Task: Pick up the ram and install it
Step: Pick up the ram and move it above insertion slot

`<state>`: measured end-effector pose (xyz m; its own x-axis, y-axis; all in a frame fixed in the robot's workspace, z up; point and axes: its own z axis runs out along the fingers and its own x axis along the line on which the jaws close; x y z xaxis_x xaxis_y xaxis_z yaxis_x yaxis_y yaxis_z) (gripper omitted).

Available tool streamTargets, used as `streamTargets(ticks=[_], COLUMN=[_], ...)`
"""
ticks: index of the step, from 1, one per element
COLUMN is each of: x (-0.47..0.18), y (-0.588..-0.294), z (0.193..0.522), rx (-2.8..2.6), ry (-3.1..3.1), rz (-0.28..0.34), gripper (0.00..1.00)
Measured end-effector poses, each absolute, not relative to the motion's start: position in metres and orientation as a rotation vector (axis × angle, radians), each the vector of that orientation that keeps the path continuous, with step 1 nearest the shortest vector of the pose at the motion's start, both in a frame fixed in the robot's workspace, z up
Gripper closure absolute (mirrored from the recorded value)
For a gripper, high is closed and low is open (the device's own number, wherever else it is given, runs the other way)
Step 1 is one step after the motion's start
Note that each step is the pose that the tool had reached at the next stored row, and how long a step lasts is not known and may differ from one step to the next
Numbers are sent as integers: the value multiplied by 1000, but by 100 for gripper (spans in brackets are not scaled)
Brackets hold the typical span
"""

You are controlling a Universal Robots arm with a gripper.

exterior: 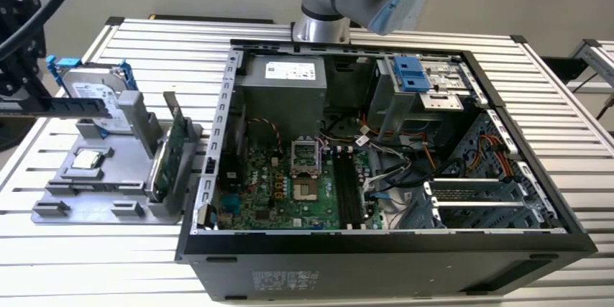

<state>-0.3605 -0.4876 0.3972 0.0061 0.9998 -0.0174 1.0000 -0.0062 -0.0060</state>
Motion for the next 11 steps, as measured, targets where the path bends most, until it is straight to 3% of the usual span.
streamTargets(ticks=[11], x=[-338], y=[-485], z=[397], rx=[2223], ry=[2209], rz=[-26], gripper=[100])
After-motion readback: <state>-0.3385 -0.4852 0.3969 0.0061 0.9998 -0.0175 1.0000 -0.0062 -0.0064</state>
